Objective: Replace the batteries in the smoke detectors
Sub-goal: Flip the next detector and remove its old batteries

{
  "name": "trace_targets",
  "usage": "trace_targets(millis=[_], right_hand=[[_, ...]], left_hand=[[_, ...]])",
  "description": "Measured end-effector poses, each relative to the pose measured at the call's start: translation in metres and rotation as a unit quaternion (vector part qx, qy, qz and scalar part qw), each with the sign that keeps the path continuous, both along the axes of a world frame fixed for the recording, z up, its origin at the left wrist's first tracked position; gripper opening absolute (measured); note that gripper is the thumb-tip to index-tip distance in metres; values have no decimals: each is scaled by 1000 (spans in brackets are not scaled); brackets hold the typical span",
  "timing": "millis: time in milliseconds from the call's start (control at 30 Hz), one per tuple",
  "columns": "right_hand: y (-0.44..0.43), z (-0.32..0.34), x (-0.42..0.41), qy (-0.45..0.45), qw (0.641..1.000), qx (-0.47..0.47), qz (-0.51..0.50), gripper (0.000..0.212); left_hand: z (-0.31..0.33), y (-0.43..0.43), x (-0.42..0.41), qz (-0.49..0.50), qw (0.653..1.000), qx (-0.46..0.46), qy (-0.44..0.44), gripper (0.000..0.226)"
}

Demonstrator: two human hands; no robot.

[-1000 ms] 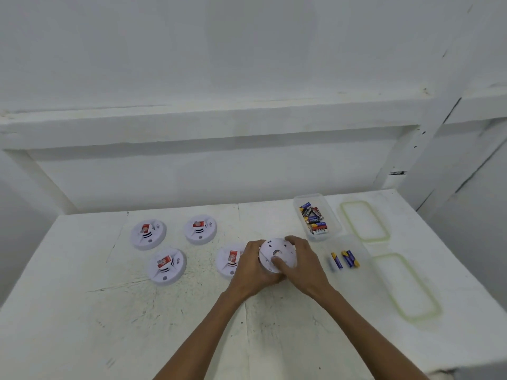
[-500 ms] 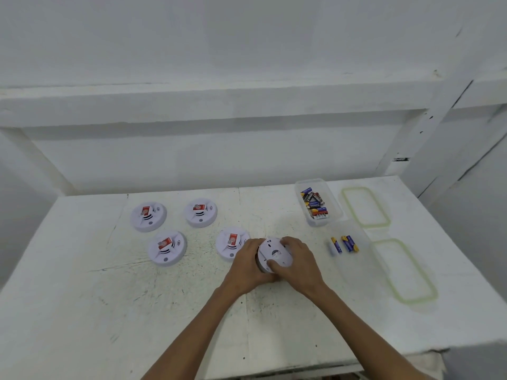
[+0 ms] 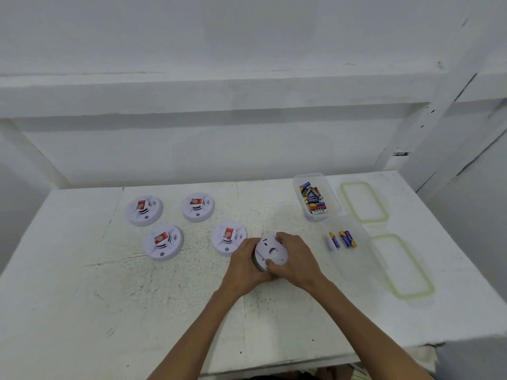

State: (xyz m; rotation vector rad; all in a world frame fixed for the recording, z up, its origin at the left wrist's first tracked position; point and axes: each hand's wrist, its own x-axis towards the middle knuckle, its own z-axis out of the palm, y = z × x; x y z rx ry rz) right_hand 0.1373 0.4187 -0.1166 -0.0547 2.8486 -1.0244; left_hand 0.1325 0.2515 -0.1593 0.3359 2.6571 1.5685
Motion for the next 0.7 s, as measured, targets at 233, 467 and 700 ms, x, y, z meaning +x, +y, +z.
trace_targets(millis=[233,467,700], right_hand=[[6,7,-2,3,998,58,33,85],[5,17,-9,-17,987,150,56,76],[5,13,-8,1,985,160,68,84]], left_hand=[[-8,14,8,10,999,7,-37,77],[-6,25,10,28,997,35,-59,115],[-3,17,4,8,998,30,-57,120]])
